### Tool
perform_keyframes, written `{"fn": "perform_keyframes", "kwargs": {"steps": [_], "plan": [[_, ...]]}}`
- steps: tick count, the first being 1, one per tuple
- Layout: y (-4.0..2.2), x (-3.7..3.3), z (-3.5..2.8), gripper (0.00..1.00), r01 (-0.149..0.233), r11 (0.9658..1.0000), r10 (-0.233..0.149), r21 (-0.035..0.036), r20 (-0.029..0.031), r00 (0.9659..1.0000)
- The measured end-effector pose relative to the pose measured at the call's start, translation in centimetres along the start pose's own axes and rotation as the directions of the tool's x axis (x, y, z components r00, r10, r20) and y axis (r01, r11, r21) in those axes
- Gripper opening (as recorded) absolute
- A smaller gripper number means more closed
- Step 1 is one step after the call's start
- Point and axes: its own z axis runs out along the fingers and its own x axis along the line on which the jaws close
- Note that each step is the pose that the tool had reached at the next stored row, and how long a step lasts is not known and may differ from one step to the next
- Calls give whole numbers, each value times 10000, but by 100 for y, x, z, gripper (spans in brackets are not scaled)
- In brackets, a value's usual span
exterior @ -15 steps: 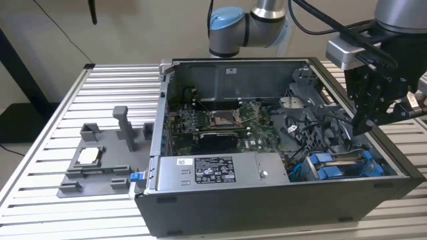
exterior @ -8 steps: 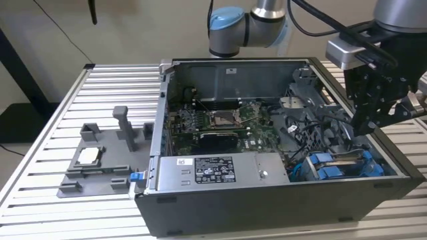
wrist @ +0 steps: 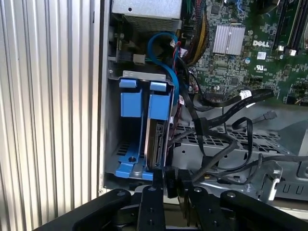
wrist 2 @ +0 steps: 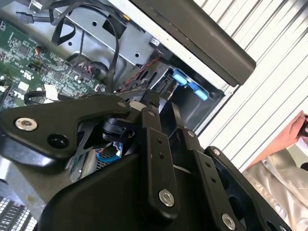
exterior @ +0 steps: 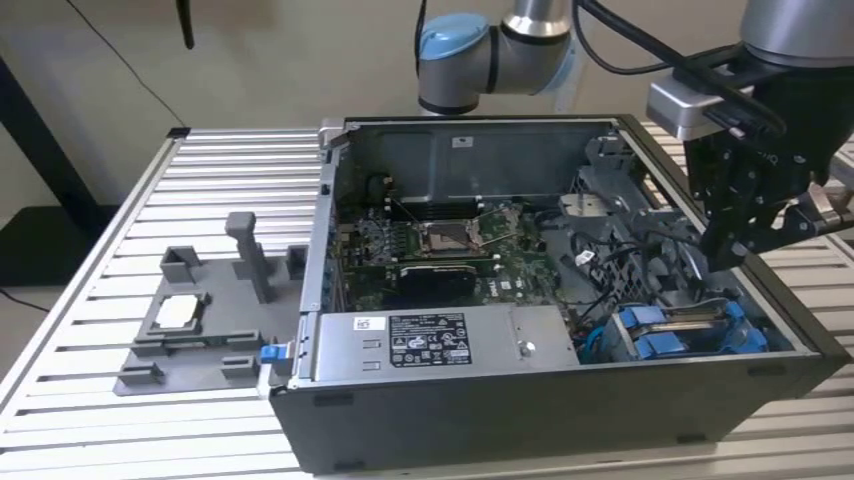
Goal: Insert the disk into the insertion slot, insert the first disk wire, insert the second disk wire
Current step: 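Insert the first disk wire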
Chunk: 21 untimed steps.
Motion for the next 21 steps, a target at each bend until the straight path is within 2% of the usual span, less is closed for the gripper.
{"fn": "perform_keyframes", "kwargs": {"steps": [2, 9, 10, 12, 14, 15, 18, 21], "plan": [[0, 0, 1, 19, 0, 10000, 0, 0, -4, 10000], [-9, 2, 7, 19, 1, 10000, -1, -38, -8, 10000], [-12, 2, 8, 19, 4, 10000, -4, -94, -3, 10000], [-24, 4, 13, 19, 7, 9996, -7, -271, 13, 10000], [-37, 5, 22, 19, 13, 9989, -11, -472, 34, 10000], [-46, 6, 31, 19, 18, 9981, -15, -623, 49, 10000], [-55, 8, 41, 19, 23, 9968, -18, -795, 63, 10000], [-66, 9, 52, 19, 31, 9947, -22, -1029, 87, 10000]]}}
